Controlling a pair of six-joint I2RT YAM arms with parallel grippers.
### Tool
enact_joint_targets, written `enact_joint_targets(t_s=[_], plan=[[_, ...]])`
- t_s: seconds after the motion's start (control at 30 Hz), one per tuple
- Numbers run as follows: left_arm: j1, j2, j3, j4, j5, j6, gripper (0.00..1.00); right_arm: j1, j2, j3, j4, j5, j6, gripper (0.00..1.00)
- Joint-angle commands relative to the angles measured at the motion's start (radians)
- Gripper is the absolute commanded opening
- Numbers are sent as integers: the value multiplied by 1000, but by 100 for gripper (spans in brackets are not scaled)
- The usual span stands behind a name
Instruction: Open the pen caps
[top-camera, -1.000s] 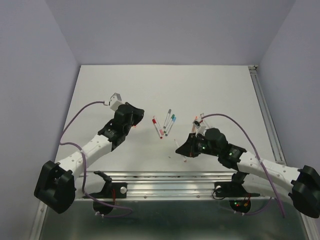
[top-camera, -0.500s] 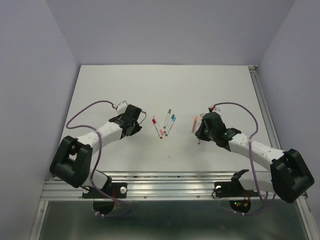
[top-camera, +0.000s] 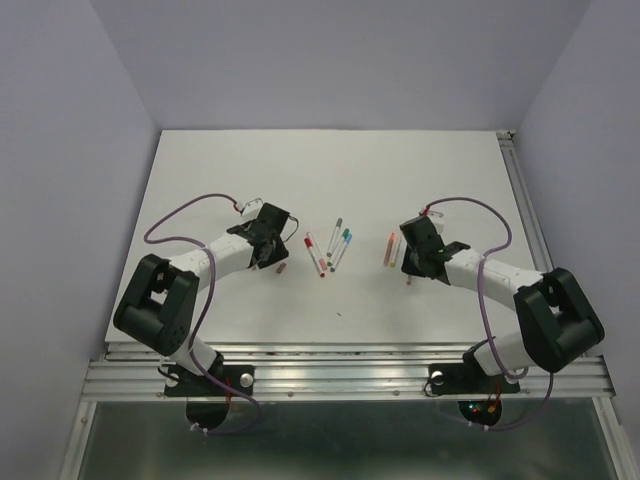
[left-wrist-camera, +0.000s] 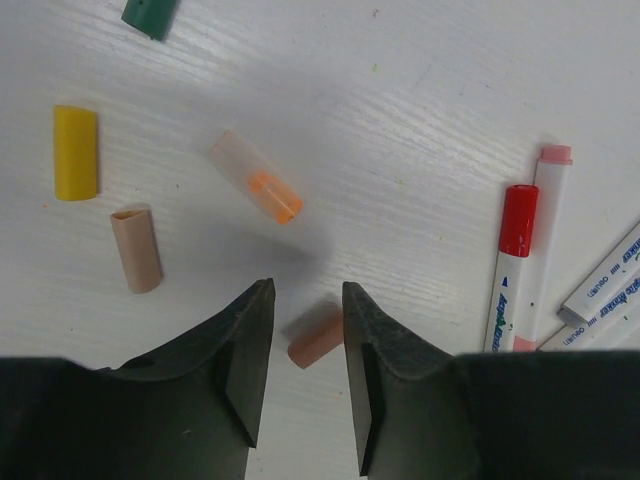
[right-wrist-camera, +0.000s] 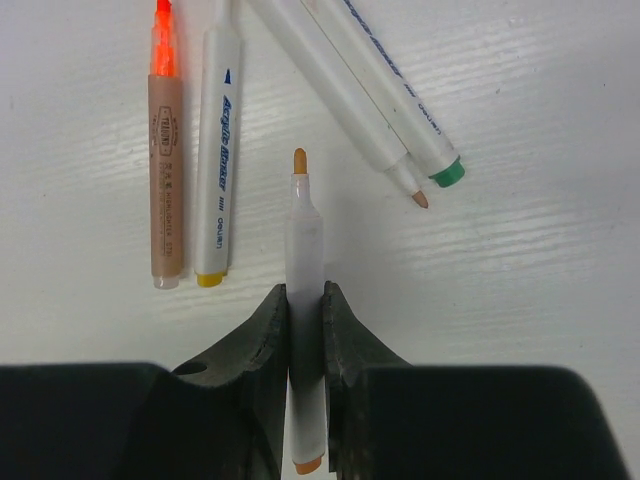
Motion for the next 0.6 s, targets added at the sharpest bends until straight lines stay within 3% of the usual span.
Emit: enact_joint_targets(t_s=[0.0,0.2,0.33,0.4,0.47,0.57], plan=[[2,-26,41,-9,-1,26,46,-11,43,96,-5,45,-35,8],[1,-67,30,-6,36,38,56,-18,92,134,-16,58,-33,15],[1,-113,14,10,65,50,81,-19,101,148,-34,63,-30,28],[2,-151,1,14,77,52,82,-21,98,146,-36,63,-27,39],[1,-191,-11,25,96,57,83,-19,89,148,-37,64,-29,40],[1,-242,-25,43,126,64,85,-19,69,154,-43,60,-33,51]])
